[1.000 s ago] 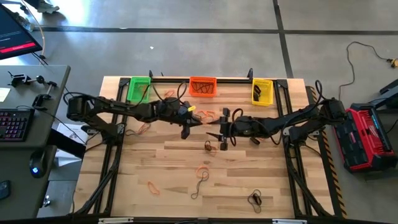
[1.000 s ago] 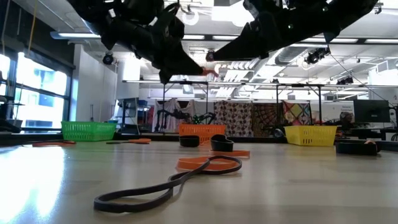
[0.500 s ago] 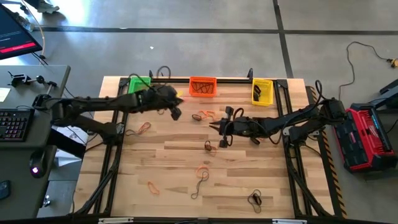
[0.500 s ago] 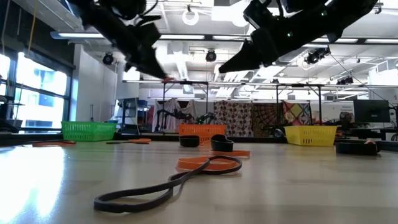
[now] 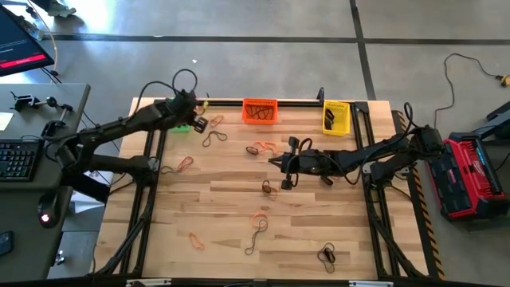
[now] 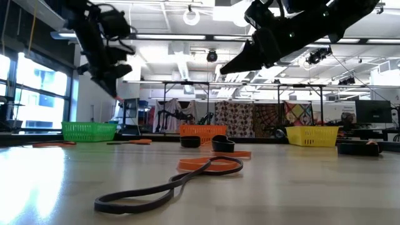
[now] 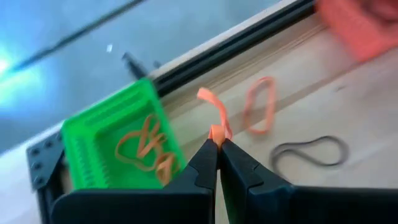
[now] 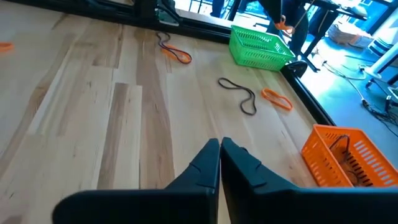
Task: Sort rubber bands into baskets
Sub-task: Put the top right orange rubber band into the green bin, then put the middle left blue rubber band into the orange bin
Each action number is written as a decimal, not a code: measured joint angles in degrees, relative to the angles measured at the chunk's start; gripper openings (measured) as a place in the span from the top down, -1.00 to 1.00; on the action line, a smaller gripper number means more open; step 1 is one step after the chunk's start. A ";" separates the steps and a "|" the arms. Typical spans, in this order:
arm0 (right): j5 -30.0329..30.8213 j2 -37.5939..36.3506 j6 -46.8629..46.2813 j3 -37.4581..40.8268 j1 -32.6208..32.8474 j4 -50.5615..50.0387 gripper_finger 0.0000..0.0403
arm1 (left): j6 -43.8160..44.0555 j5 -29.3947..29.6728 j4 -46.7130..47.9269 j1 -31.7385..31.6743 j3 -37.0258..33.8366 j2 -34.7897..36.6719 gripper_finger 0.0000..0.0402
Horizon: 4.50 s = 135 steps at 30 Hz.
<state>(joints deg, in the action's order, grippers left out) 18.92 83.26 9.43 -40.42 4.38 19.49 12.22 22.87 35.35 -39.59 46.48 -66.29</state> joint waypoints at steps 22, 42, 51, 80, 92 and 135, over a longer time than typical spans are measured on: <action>-3.05 0.00 -0.22 0.00 -1.88 -0.02 1.00 | -2.16 2.77 21.99 -13.12 13.24 -21.58 1.00; -3.05 0.00 -0.42 0.00 -1.88 -1.27 1.00 | -8.44 0.58 28.22 -17.44 21.29 -38.71 1.00; -3.04 0.00 -0.42 0.00 -1.88 -1.29 1.00 | -14.28 -0.19 28.05 -17.00 21.29 -40.32 0.92; -3.05 0.00 -0.42 0.00 -1.88 -1.75 1.00 | -17.58 4.87 29.10 -12.29 21.22 -24.73 0.31; -3.06 0.00 -0.47 0.00 -1.86 -1.72 1.00 | -16.95 -6.29 15.02 0.96 16.81 -5.47 0.38; -3.05 0.04 -3.08 0.00 -1.71 -2.14 1.00 | 17.71 -15.19 23.53 48.30 -0.34 0.46 0.40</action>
<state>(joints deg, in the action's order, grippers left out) 15.87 83.31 6.35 -40.42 2.67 17.35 29.93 7.68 58.88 8.71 46.14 -65.82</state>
